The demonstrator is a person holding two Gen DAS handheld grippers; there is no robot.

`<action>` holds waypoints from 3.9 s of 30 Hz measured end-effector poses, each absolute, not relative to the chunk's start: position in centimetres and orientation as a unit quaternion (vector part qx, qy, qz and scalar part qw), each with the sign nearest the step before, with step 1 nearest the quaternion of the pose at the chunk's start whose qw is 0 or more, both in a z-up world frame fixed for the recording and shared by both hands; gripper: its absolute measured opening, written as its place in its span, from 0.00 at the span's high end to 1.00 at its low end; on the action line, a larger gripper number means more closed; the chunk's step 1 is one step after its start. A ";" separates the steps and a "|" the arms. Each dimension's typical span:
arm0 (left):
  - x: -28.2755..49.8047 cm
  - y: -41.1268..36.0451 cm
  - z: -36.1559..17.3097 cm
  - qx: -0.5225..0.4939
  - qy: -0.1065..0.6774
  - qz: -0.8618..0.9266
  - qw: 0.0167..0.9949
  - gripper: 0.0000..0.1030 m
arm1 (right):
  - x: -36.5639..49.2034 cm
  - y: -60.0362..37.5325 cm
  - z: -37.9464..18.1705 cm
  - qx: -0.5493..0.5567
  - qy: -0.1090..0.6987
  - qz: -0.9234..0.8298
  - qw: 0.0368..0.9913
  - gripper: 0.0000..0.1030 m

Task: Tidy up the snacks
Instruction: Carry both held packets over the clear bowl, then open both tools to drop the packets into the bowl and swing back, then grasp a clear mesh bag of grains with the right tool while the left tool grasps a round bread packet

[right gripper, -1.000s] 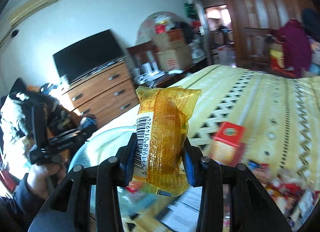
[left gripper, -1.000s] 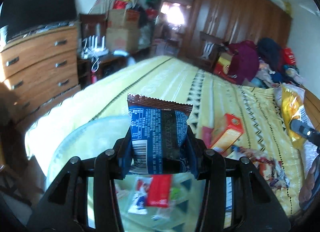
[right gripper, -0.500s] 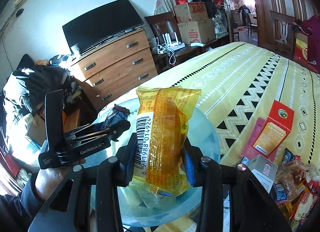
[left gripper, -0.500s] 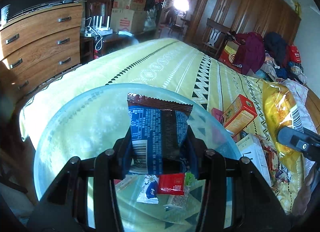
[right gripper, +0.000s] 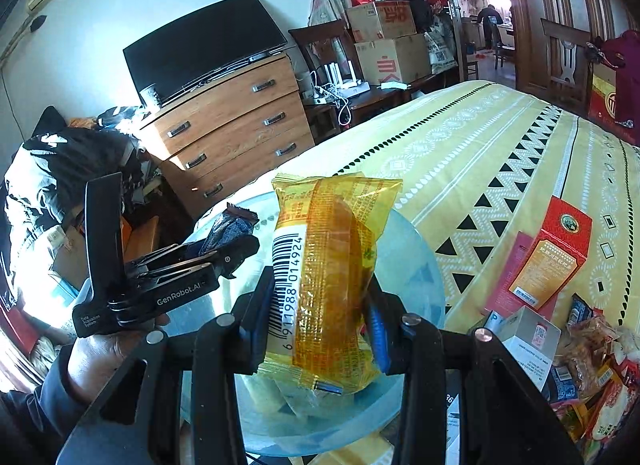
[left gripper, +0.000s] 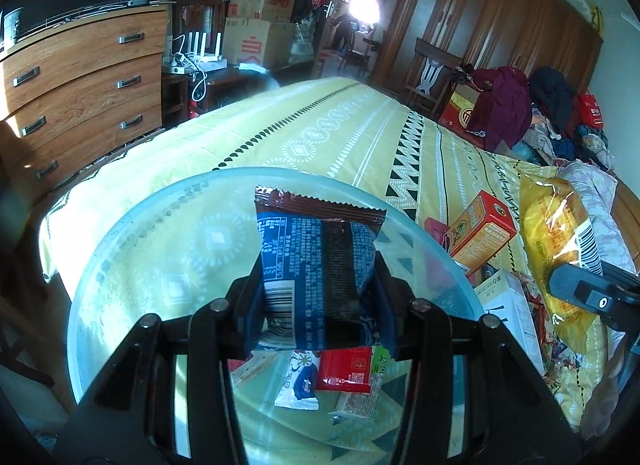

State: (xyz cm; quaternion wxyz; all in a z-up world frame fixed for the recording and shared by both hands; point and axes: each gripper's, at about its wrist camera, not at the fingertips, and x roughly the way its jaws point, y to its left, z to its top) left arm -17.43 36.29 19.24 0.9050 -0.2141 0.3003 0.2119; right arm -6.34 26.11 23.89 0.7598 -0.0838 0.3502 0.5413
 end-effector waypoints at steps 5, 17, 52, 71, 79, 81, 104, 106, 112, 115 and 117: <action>-17.4 36.5 19.3 -0.214 0.300 0.212 0.905 0.54 | -6.2 26.2 23.7 -0.084 0.352 0.541 0.759 0.58; -17.4 36.6 19.4 -0.212 0.299 0.210 0.906 0.54 | -6.4 26.6 22.8 -0.086 0.360 0.541 0.755 0.58; -17.3 32.0 21.7 -0.222 0.273 0.177 0.919 0.00 | -8.1 13.2 19.3 -0.069 0.346 0.457 0.816 0.23; -7.8 12.0 20.3 -0.107 0.332 -0.052 0.936 0.00 | 0.8 -20.8 8.3 0.103 0.453 0.166 0.870 0.34; -5.8 8.2 18.4 -0.081 0.376 -0.069 0.920 0.00 | 9.9 -21.8 4.7 0.031 0.496 0.115 0.860 0.22; -5.7 7.6 18.3 -0.075 0.380 -0.069 0.919 0.00 | 11.8 -21.2 3.7 0.010 0.502 0.102 0.859 0.19; -3.8 2.6 10.4 -0.101 0.457 -0.146 0.871 0.23 | -2.2 -23.1 6.4 0.101 0.449 0.190 0.867 0.45; -2.5 2.4 8.8 -0.113 0.476 -0.151 0.859 0.46 | -2.5 -22.9 5.6 0.104 0.459 0.196 0.860 0.45; -0.6 1.2 5.9 -0.107 0.509 -0.132 0.844 0.56 | -2.3 -22.7 5.5 0.108 0.456 0.201 0.860 0.45; -1.4 -2.0 7.3 -0.060 0.484 -0.177 0.855 0.54 | -1.9 -23.7 5.8 0.107 0.450 0.195 0.865 0.45; -1.3 -4.4 7.6 -0.043 0.479 -0.221 0.848 0.52 | -1.7 -24.6 5.5 0.113 0.453 0.189 0.864 0.45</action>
